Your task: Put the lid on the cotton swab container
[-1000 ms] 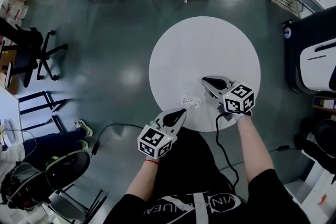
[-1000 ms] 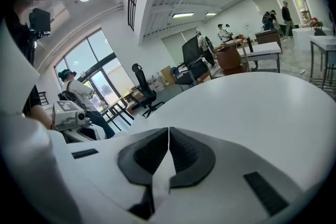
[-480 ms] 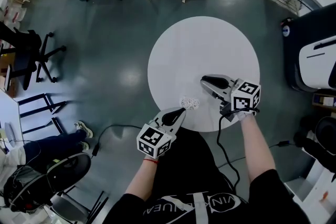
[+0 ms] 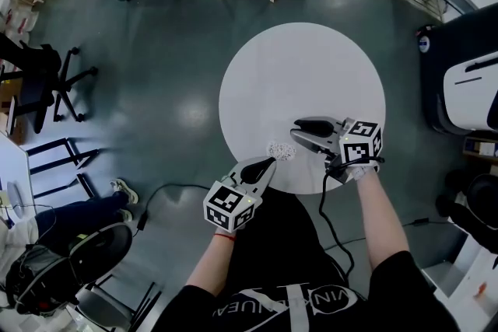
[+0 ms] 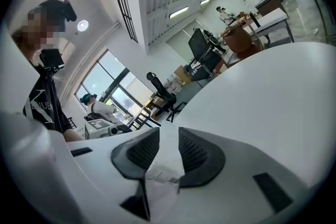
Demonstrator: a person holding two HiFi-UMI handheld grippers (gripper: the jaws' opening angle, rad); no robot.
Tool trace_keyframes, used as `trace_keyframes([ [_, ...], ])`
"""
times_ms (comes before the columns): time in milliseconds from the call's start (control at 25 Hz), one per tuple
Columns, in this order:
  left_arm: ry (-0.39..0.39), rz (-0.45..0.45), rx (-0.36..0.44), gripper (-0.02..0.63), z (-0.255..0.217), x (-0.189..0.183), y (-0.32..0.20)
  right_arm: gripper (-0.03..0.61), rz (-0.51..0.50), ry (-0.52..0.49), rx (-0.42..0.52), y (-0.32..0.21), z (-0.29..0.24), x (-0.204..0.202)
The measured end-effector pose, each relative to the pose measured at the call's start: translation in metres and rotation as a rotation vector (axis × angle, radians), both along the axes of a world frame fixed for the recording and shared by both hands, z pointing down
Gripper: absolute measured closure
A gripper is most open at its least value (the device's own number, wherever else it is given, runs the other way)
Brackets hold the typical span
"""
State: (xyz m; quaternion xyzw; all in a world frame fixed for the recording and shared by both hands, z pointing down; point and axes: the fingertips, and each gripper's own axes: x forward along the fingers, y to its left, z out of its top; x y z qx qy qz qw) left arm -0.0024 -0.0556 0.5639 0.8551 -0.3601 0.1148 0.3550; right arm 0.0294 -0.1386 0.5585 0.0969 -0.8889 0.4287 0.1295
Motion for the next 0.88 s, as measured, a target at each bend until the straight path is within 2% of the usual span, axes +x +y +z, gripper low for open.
trace_keyframes([
  [160,-0.007,-0.001,-0.003,0.604,0.002,-0.003,0.001,0.466,-0.043,-0.012,0.075,0.010,-0.013,-0.001],
  [440,-0.013,-0.003,-0.006,0.604,0.002,-0.005,-0.001,0.466,-0.222,0.030,0.211,0.036,-0.033,-0.010],
  [880,-0.024,0.001,-0.003,0.604,-0.001,-0.011,0.005,0.466,-0.328,0.103,0.264,0.064,-0.030,-0.021],
])
